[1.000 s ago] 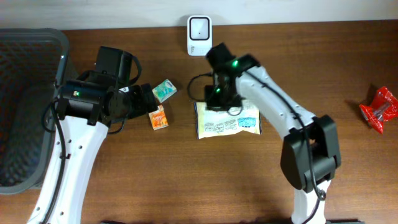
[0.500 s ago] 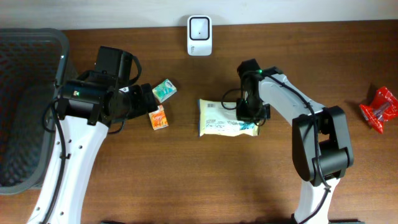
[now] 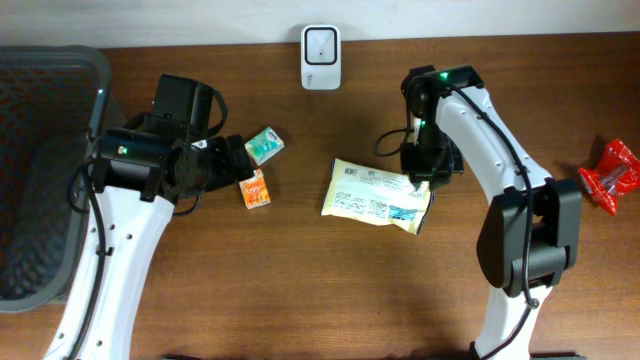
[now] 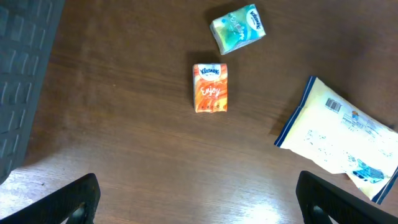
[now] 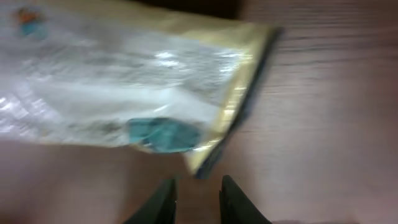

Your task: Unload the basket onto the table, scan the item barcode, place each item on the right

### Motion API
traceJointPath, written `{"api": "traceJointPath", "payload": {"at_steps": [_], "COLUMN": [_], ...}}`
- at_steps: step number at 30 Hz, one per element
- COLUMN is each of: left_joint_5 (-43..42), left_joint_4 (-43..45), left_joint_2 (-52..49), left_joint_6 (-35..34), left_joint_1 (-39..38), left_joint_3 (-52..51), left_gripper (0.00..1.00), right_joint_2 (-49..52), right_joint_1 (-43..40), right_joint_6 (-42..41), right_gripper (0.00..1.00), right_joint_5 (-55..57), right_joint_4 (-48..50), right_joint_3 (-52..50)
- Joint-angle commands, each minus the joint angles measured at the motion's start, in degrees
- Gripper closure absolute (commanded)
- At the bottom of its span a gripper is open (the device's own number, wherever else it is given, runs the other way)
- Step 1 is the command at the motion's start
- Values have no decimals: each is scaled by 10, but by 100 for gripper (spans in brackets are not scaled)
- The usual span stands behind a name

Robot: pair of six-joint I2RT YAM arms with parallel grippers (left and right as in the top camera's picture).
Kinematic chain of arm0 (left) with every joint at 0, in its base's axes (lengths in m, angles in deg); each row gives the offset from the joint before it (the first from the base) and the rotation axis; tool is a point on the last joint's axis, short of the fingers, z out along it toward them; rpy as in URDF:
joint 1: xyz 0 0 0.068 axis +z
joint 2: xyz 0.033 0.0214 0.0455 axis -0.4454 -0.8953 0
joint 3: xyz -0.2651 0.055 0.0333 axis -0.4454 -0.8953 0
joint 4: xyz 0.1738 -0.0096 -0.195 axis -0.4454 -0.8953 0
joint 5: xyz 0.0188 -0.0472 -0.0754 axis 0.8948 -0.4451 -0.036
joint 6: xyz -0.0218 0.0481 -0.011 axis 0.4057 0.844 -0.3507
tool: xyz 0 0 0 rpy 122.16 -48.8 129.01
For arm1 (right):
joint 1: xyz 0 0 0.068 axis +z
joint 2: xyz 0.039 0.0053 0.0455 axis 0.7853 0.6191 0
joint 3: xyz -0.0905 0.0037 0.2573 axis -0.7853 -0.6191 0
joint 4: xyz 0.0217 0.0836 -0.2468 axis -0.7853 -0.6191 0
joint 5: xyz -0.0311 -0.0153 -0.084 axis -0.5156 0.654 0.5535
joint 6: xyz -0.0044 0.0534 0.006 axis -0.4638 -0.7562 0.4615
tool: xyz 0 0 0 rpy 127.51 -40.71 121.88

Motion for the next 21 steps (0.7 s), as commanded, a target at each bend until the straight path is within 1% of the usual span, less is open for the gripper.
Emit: {"api": "traceJointPath", "payload": {"at_steps": [1,2,3,4,5,6,7,9,10,12,14,17,19,21], "left_joint_5": [2,2,2,2,2,2,2,2,2,2,2,2,2,2], "left_joint_4": [0,0,1,1,0,1,1,0,0,0,0,1,0,1], "left_joint_2": [-1,-1,-1,-1,-1,-1,-1,-1,-1,-1,-1,-1,-1,-1], "left_joint_6": [-7,-7,-7,-7,-7,-7,-7,-7,-7,-7,-7,-7,-7,-7], "left_joint_1": [-1,-1,-1,-1,-1,-1,-1,-1,-1,-1,-1,-1,-1,-1], "left_joint_3": [-1,-1,-1,-1,-1,-1,-1,-1,-1,-1,-1,-1,-1,-1], "left_gripper": [1,1,1,1,1,1,1,1,1,1,1,1,1,1], "right_joint_2": [-1,-1,-1,-1,-1,-1,-1,-1,-1,-1,-1,-1,-2,-2], "right_joint_1": [24,31,35,39,41,42,42,41,40,34,25,8,-8,-13], "right_joint_6": [41,40,38,36,36,33,19,-22,-25,-24,-24,-25,-24,-19], "right_gripper": [76,77,82,82,82,86,87,87,86,85,83,83,82,77], "right_joint_5": [-70,-60,-53,-49,-45,-34,-16,27,40,61,101,146,128,97], "right_joint_4": [8,11,18,29,44,61,84,121,138,143,138,108,68,51], "right_joint_3": [-37,-51,-62,-74,-87,-100,-120,-163,-186,-200,-199,-182,-139,-111]}}
